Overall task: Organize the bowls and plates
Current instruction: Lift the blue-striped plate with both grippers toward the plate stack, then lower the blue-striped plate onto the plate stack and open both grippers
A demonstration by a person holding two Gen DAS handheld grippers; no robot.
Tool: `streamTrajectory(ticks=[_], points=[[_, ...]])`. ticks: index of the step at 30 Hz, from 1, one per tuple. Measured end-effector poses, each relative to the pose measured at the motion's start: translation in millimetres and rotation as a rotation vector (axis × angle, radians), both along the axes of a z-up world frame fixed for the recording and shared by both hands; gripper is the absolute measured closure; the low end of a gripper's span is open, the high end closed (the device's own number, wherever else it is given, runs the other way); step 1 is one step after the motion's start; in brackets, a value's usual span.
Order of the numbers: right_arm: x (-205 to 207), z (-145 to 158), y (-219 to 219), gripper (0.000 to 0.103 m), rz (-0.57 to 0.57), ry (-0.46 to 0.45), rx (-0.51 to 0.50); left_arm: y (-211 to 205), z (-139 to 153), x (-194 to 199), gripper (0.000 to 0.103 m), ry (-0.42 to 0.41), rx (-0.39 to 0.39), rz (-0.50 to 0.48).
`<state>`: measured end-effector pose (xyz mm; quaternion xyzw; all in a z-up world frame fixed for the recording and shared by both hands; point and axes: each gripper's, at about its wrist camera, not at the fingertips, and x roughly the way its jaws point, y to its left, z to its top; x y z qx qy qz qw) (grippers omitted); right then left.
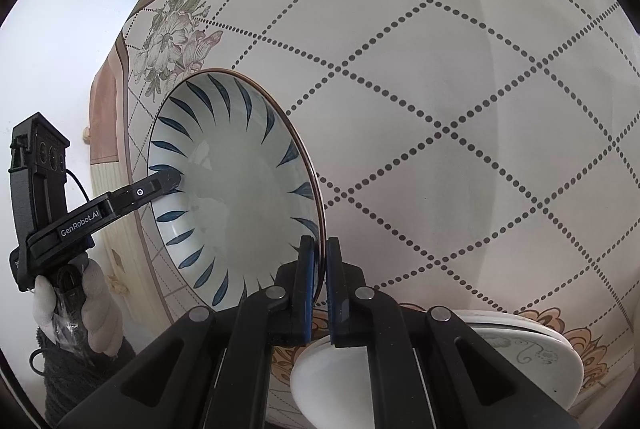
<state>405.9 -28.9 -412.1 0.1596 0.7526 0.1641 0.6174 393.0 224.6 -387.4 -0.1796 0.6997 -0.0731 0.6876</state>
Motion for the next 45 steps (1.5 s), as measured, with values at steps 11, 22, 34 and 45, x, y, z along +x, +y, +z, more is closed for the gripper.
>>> streamTrajectory(ticks=[11,22,34,45], points=[[-3.5,11.9,-25.8,0.096,-0.038,-0.020,0.040,-21.9,38.8,-14.0,0.088,-0.090,0.046,-0.020],[-19.5,58.0,-67.2,0.096,-0.098,-0.081,0.095,-69.4,92.4,-26.5,0.089,-0.170,0.054,-0.079],[-82.0,88.7,-150.2,0.096,-0.144,-0.106,0.062,-141.7,101.7,-69.4,0.088,-0.147,0.032,-0.179],[-130.1,59.4,-193.5,0.096,-0.163,-0.059,0.031,-178.9,67.4,-102.1,0.088,-0.061,0.057,-0.249]])
